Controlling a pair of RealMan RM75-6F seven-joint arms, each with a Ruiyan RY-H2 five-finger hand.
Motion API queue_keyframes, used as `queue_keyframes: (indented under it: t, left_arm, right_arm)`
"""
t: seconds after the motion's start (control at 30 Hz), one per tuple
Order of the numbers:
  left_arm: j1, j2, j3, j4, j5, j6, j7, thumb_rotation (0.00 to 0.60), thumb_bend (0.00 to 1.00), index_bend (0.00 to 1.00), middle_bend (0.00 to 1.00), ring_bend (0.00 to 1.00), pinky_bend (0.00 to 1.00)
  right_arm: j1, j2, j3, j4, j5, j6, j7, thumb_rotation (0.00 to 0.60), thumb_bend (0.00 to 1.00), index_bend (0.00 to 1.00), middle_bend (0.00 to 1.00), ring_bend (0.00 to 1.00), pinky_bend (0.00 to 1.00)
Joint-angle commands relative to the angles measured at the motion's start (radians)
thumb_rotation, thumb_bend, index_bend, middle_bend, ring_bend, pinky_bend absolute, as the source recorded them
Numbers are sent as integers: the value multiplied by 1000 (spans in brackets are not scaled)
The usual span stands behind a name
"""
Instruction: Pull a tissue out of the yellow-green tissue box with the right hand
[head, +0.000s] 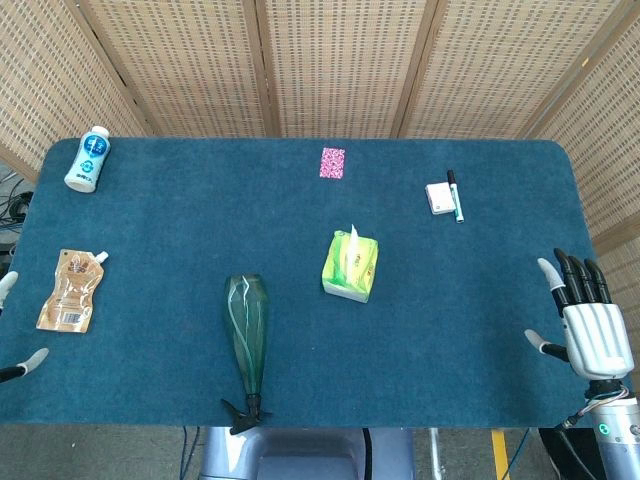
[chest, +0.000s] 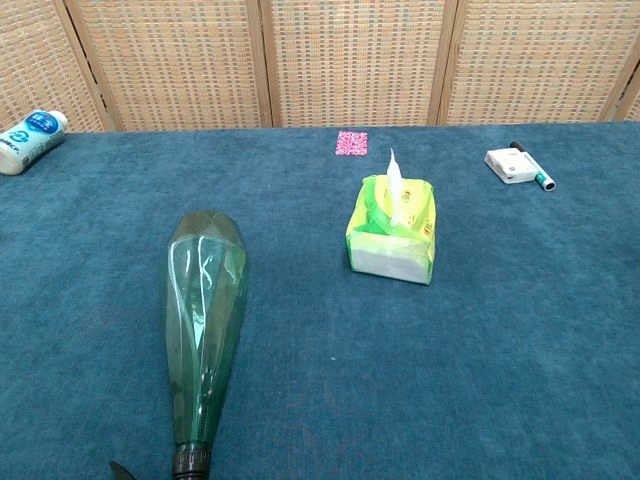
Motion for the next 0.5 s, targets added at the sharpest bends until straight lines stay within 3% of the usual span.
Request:
queue_keyframes:
  t: [0.03,0.37,0.5]
  left_arm:
    - [0,1,1,-2,0,-1,2,600,0,0,0,0,0]
    - [-10,-2,-2,-7,-8,-20,19,600,0,0,0,0,0]
    - [-23,-1,-11,-14,-32,-47,27,600,0,0,0,0,0]
  right_arm:
    - [3,1,-2,0,-3,-6,5,600,0,0,0,0,0]
    - [118,19,30,76,-70,-108,68,600,0,21,0,0,0]
    - [248,22,52,171,-204,-165,143,600,0,102,0,0,0]
